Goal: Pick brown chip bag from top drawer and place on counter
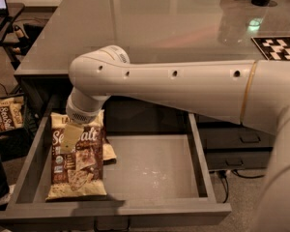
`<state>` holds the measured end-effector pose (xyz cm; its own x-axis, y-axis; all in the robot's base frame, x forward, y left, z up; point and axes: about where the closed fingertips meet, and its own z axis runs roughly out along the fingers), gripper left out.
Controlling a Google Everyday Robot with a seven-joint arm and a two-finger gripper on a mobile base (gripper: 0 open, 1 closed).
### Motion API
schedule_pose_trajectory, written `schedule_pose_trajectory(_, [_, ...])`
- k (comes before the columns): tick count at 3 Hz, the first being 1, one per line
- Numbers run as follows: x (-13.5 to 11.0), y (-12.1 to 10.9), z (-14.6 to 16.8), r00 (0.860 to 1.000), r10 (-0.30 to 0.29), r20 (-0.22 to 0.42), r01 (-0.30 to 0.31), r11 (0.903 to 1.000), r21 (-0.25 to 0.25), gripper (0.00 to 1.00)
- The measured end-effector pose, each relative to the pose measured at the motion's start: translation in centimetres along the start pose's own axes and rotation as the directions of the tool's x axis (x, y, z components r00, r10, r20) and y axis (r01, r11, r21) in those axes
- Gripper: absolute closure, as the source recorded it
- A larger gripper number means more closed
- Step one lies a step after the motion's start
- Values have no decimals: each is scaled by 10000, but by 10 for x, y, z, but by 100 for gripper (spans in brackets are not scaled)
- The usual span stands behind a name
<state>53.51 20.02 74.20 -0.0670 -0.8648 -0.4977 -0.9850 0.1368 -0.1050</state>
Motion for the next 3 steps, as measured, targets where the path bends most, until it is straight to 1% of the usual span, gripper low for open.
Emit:
schedule_pose_trajectory(1, [1,-12,16,9995,-62,-295,56,9998,-204,6])
schedule_pose_trajectory(3, [5,-17,54,9963,-211,-833,137,9960,-882,6])
